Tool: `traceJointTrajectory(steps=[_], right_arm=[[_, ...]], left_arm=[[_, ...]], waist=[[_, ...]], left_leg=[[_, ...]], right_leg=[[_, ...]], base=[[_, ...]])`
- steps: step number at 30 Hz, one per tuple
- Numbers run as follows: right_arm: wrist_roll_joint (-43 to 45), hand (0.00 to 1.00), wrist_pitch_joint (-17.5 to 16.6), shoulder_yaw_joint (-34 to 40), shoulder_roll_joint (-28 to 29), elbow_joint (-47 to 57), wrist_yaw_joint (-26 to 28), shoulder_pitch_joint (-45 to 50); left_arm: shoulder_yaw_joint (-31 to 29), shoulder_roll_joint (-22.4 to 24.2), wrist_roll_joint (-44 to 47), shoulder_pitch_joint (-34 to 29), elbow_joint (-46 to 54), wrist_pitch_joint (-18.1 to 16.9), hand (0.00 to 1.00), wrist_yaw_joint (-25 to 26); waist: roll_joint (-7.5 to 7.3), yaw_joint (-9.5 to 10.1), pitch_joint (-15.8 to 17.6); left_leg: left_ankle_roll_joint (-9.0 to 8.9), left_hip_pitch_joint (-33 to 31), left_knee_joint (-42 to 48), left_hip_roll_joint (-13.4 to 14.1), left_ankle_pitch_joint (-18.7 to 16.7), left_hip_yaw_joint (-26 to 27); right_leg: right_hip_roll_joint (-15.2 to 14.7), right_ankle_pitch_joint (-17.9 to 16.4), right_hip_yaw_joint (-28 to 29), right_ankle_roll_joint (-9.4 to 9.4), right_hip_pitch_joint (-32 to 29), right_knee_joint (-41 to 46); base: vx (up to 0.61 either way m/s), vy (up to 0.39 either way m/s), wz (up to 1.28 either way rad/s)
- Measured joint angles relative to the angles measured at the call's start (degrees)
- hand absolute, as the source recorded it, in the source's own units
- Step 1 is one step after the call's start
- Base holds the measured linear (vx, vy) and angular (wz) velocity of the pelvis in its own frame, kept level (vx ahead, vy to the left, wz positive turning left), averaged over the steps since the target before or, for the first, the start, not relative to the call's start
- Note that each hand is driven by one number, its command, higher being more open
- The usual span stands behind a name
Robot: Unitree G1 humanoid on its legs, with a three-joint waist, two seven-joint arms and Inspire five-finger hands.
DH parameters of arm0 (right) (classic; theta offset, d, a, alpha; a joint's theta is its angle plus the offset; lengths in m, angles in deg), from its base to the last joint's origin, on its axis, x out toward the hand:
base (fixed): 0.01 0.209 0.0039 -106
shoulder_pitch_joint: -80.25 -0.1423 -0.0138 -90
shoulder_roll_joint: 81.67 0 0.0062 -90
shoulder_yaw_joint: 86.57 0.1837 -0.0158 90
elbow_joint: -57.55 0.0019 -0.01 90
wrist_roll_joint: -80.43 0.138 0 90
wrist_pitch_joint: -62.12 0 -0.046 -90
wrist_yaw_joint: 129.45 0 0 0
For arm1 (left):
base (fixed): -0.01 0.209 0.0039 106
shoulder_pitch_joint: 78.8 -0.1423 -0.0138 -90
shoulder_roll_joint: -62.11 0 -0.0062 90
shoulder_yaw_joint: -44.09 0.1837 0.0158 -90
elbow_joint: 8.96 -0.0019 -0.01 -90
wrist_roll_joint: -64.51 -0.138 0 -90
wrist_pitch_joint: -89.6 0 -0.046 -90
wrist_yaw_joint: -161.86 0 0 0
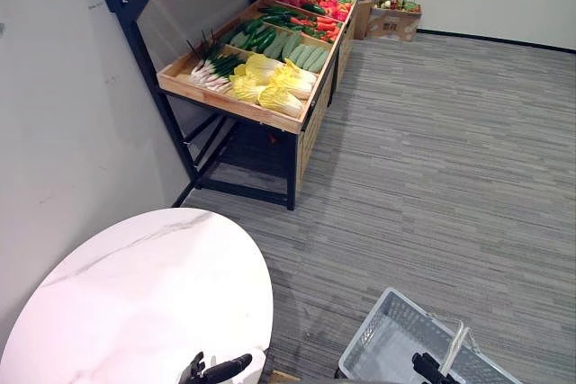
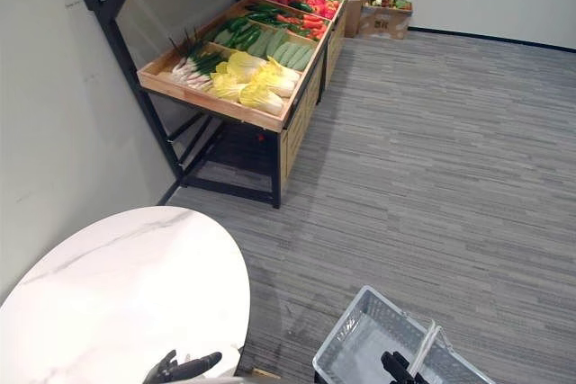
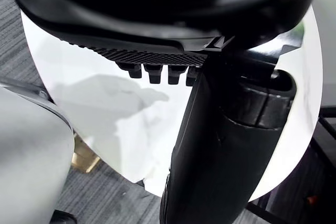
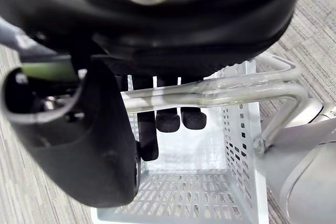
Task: Pick vegetable in the basket
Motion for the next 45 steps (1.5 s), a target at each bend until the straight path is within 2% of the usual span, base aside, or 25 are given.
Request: traceJointTrajectory(steps=[3, 5, 6, 7, 9, 10, 11, 12, 13, 14, 15, 16, 17, 18, 21, 22, 24, 25, 27, 28, 29, 30, 35, 39, 45], right_arm=[[0.0, 0.00, -0.5, 0.0, 1.0, 2.6, 0.6, -0.4], [0.0, 0.00, -0.5, 0.0, 1.6, 3.0, 0.4, -0.4], [0.0, 0.00, -0.5, 0.1, 2.6, 3.0, 0.1, -0.3], [0.1, 0.00, -0.5, 0.2, 3.3, 3.1, -0.5, -0.7], [0.6, 0.00, -0.5, 1.8, 3.3, 3.8, -0.8, -0.8], [1.3, 0.00, -0.7, 3.0, 2.8, 4.1, -1.1, -0.1], [1.2, 0.00, -0.9, 2.4, 2.0, 4.1, -1.1, 0.4], [1.1, 0.00, -0.9, 1.8, 1.6, 4.1, -1.0, 0.5], [0.5, 0.00, -0.7, 0.8, 1.4, 4.0, -1.0, 0.6], [0.2, 0.00, -0.6, 0.3, 1.3, 4.0, -0.9, 0.5], [0.0, 0.00, -0.6, -0.9, -0.1, 4.0, -0.8, -0.8], [0.0, 0.00, -0.6, -1.1, -0.8, 4.0, -0.8, -1.2], [0.0, 0.00, -0.4, -1.8, -2.1, 4.0, -0.9, -1.3], [0.0, 0.00, 0.4, -2.7, -3.0, 3.9, -0.9, -0.9], [-0.1, 0.00, 0.4, -5.1, -3.8, 4.0, -0.5, -1.6], [-0.4, 0.00, 0.5, -5.6, -3.8, 3.9, -0.5, -1.6], [-1.2, 0.00, 0.5, -6.7, -3.6, 4.0, -0.4, -1.0], [-1.2, 0.00, 0.5, -6.7, -3.7, 4.0, -0.4, -0.9], [-1.8, 0.00, 0.1, -6.6, -4.1, 4.0, -0.6, -0.7], [-2.2, 0.00, -0.2, -6.6, -4.5, 4.0, -0.4, -0.5], [-2.2, 0.00, -0.3, -6.5, -4.5, 4.0, -0.4, -0.5], [-2.2, 0.00, -0.4, -5.6, -4.3, 4.0, -0.3, 0.2], [-0.2, 0.00, -0.7, 0.0, -0.6, 3.7, -0.4, 0.6], [0.2, 0.00, -0.9, 0.6, -0.2, 2.5, -0.2, 1.7], [2.3, 0.00, -0.9, 2.8, 0.1, 0.0, -0.3, 1.5]], left_arm=[[0.6, -0.9, -0.2, -0.1, 0.0, 0.1, 1.00, 0.7], [0.7, -1.5, -0.2, 0.7, 1.1, 0.2, 1.00, 0.7], [0.7, -2.3, -0.2, 1.4, 2.8, 0.1, 1.00, 0.7], [0.6, -2.6, -0.2, 1.7, 4.9, -0.2, 1.00, 0.7], [0.7, -2.5, -0.2, 1.7, 6.0, -0.4, 1.00, 0.7], [0.7, -2.4, -0.1, 1.0, 6.2, -0.4, 1.00, 0.8], [0.7, -2.5, -0.1, 0.1, 6.2, -0.4, 1.00, 0.8], [0.7, -2.5, 0.0, -0.4, 6.2, -0.4, 1.00, 0.9], [0.7, -3.1, 0.5, -1.6, 6.0, -0.4, 1.00, 1.2], [0.7, -3.6, 0.6, -2.0, 5.7, -0.3, 1.00, 1.2], [1.3, -1.5, 1.5, -2.2, 3.7, 0.2, 1.00, 1.1], [1.7, -0.9, 1.7, -2.2, 3.5, 0.3, 1.00, 1.1], [1.8, -0.4, 2.8, -2.4, 3.3, 0.6, 1.00, 0.6], [2.2, -0.5, 2.8, -2.4, 3.3, 0.3, 1.00, 0.8], [2.2, -0.2, 4.3, -2.3, 4.4, -0.5, 1.00, 0.8], [2.3, -0.2, 5.0, -2.3, 4.5, -0.6, 1.00, 0.9], [2.3, -0.2, 8.4, -2.3, 4.4, -0.6, 1.00, 1.0], [2.2, -0.1, 8.9, -2.3, 4.4, -0.6, 1.00, 1.1], [2.2, 0.0, 9.4, -2.3, 4.5, -0.6, 1.00, 1.2], [2.3, 0.1, 9.4, -2.5, 4.5, -0.9, 1.00, 1.2], [2.3, 0.3, 9.4, -2.7, 4.5, -1.2, 1.00, 1.2], [2.3, 0.7, 9.3, -2.8, 4.5, -1.3, 1.00, 1.1], [1.7, -0.1, 8.2, -3.2, 4.2, -0.7, 1.00, 0.8], [1.7, 0.4, 6.5, -2.8, 2.9, -0.3, 1.00, 0.8], [1.4, 0.6, 6.5, -3.0, 1.8, -0.2, 1.00, 0.7]], waist=[[-0.74, -0.05, 0.7], [-1.75, -0.32, 1.8], [-3.04, -0.37, 2.6], [-2.44, -0.17, 3.3], [-1.58, -0.44, 3.5], [-1.03, -0.33, 3.3], [-1.21, -0.22, 3.1], [-1.56, -0.07, 3.0], [-3.24, 0.21, 2.1], [-3.88, 0.15, 1.6], [-1.21, 0.73, 2.2], [-0.55, 0.74, 2.3], [0.44, 0.82, 2.3], [0.35, 0.87, 2.2], [-0.16, 0.54, 2.1], [-0.16, 0.29, 2.1], [-0.55, 0.07, 2.1], [-0.61, 0.15, 2.1], [-0.96, 0.61, 2.1], [-0.95, 1.09, 2.1], [-0.74, 1.12, 2.1], [0.10, 1.07, 1.6], [-1.26, 1.38, 1.2], [0.30, 1.05, 0.3], [0.69, 1.16, 0.1]], left_leg=[[-0.06, 0.1, 0.2, -0.3, 0.0, 6.7], [0.06, 0.0, 1.4, -0.4, -0.1, 8.4], [0.43, -0.6, 3.0, -0.2, -0.3, 9.7], [0.46, -2.2, 4.6, 2.1, -0.6, 10.4], [-0.01, -2.9, 6.2, 3.8, -0.7, 10.7], [-0.70, -2.6, 6.9, 5.0, -0.6, 10.6], [-1.57, -2.6, 7.5, 5.6, -0.5, 10.4], [-1.98, -2.7, 7.8, 5.7, -0.3, 10.3], [-3.75, -3.4, 8.3, 5.8, 0.2, 10.4], [-4.29, -4.2, 8.6, 5.9, 0.5, 10.4], [-4.69, -5.0, 8.2, 8.8, 1.6, 10.5], [-4.38, -4.9, 7.9, 9.2, 2.0, 10.5], [-3.84, -4.8, 7.1, 10.1, 4.9, 10.5], [-3.92, -4.5, 6.2, 10.0, 9.0, 10.4], [-3.48, -7.0, 4.0, 10.3, 16.5, 8.9], [-3.08, -7.7, 4.0, 10.7, 17.4, 8.8], [-2.80, -9.0, 2.4, 11.1, 22.3, 9.1], [-2.88, -9.2, 2.5, 10.9, 22.4, 9.0], [-4.77, -9.9, 4.9, 5.9, 16.2, 4.1], [-3.94, -9.3, 4.9, 1.7, 11.1, 1.7], [-2.07, -8.5, 3.4, -0.3, 8.7, 1.7], [0.51, -7.9, 1.4, -0.4, 6.1, 2.0], [1.71, -6.9, 0.7, -2.3, 5.7, 2.6], [2.07, -6.1, 0.3, -3.3, 5.5, 1.9], [2.06, -5.0, -0.2, -2.5, 5.5, 1.7]], right_leg=[[0.9, 1.8, 4.6, 1.46, -3.6, 1.0], [0.8, 2.0, 6.2, 1.38, -4.6, 2.3], [0.9, 2.6, 7.1, 1.94, -5.0, 2.3], [0.7, -3.6, 2.1, -1.84, -7.8, 8.2], [-1.1, -10.4, -2.3, -3.45, -11.5, 22.6], [-4.6, -14.4, -4.4, -2.16, -12.0, 32.5], [-8.5, -16.2, -4.4, -0.54, -10.8, 37.3], [-10.4, -16.6, -3.9, 0.31, -10.1, 38.2], [-14.2, -17.8, -2.4, 3.76, -8.3, 36.4], [-13.5, -20.0, -2.5, 5.15, -7.9, 34.6], [-10.2, -21.7, -4.1, 2.80, -7.8, 31.7], [-9.7, -21.5, -4.4, 2.58, -7.7, 31.8], [-8.9, -21.5, -5.2, 2.38, -7.8, 32.4], [-8.9, -21.5, -6.4, 2.42, -7.1, 32.6], [-8.6, -22.0, -9.6, 1.08, -7.4, 31.0], [-8.3, -21.8, -10.4, 0.67, -7.4, 30.6], [-7.2, -20.7, -12.6, -1.48, -6.4, 27.6], [-7.0, -20.2, -12.7, -2.21, -5.9, 26.4], [-7.5, -17.2, -12.4, -2.13, -4.7, 21.5], [-7.1, -14.9, -11.7, -1.91, -3.9, 17.8], [-6.4, -13.4, -11.6, -1.67, -3.1, 15.2], [-5.1, -11.6, -12.4, -1.09, -2.2, 12.7], [-5.7, -6.5, -12.2, -0.59, 1.8, 5.2], [-6.3, -5.7, -12.7, -0.25, 3.8, 2.6], [-5.0, -5.2, -11.9, -0.93, 5.0, 1.3]], base=[[-0.02, 0.006, -1.08], [-0.10, 0.013, -0.57], [-0.25, -0.036, -0.42], [-0.25, -0.036, -0.34], [-0.13, -0.043, -0.05], [-0.02, -0.115, 0.07], [0.00, -0.160, 0.02], [0.05, -0.366, -0.13], [0.05, -0.391, -0.19], [0.04, -0.608, -0.38], [0.00, -0.371, -0.30], [-0.04, -0.395, -0.17], [-0.07, -0.254, 0.19], [-0.10, -0.304, 0.28], [-0.10, -0.221, 0.31], [-0.11, -0.171, 0.49], [-0.13, -0.160, 0.40], [-0.11, -0.119, 0.20], [-0.05, 0.000, -0.07], [-0.01, 0.068, -0.27], [0.00, 0.079, -0.14], [0.01, 0.060, 0.02], [0.02, 0.089, -0.02], [0.04, 0.048, 0.08], [0.04, -0.019, -0.05]])
